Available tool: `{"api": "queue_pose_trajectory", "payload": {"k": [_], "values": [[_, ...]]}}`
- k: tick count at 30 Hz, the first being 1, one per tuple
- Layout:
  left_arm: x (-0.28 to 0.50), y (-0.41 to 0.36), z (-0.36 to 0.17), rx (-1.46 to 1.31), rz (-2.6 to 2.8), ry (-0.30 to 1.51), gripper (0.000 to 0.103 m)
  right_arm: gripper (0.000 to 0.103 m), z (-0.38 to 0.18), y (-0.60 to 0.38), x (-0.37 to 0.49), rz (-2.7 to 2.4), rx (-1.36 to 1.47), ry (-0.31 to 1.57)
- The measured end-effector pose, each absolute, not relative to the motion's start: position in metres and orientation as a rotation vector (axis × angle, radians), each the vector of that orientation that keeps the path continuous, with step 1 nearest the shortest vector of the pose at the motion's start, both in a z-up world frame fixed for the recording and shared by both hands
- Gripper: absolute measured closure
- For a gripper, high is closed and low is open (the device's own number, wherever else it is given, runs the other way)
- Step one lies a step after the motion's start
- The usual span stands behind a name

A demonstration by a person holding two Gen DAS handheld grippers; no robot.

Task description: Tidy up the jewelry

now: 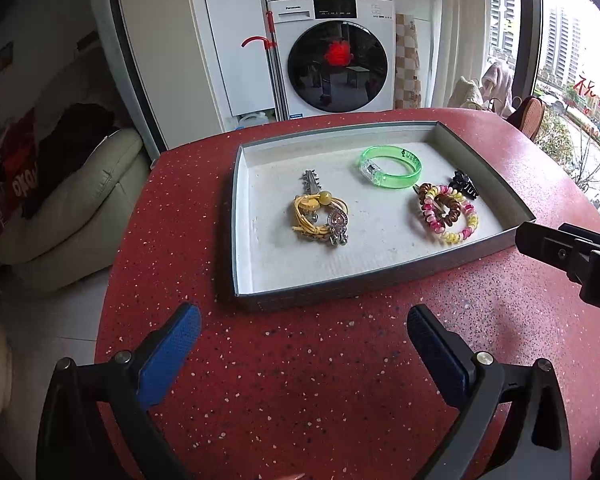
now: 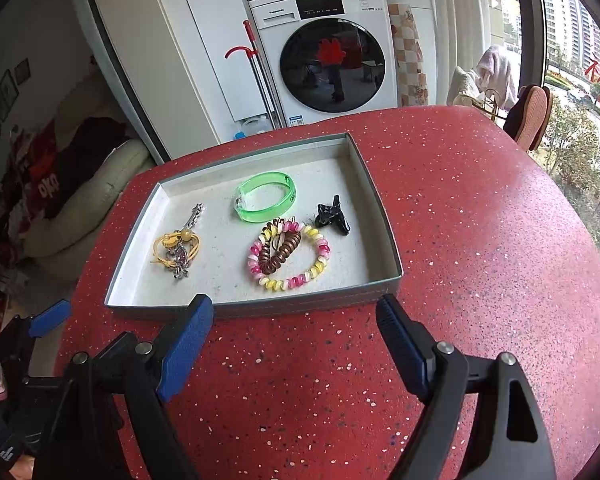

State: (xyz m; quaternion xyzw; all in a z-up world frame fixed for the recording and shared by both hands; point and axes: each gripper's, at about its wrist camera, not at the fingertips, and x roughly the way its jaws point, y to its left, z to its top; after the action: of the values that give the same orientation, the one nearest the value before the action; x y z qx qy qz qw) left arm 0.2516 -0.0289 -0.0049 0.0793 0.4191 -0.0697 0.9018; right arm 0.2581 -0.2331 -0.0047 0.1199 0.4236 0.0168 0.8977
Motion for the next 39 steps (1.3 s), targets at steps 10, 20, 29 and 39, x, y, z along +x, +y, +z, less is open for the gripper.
{"api": "queue_pose_trajectory", "payload": {"k": [10, 20, 29, 39], "values": [[0.200, -0.015, -0.006, 0.117, -0.094, 0.828, 0.000, 0.017, -0.012, -0.222, 0.205, -0.010, 0.175, 0.851], [0.150, -0.001, 0.009, 0.065, -0.034, 0.710, 0.000, 0.017, 0.000, -0.209, 0.157, -0.039, 0.118, 0.759], [0.130, 0.004, 0.026, 0.044, -0.012, 0.631, 0.000, 0.017, 0.023, -0.201, 0.135, -0.034, 0.100, 0.675], [0.123, 0.001, 0.028, 0.042, -0.026, 0.626, 0.000, 0.017, 0.026, -0.199, 0.127, -0.041, 0.081, 0.646]]}}
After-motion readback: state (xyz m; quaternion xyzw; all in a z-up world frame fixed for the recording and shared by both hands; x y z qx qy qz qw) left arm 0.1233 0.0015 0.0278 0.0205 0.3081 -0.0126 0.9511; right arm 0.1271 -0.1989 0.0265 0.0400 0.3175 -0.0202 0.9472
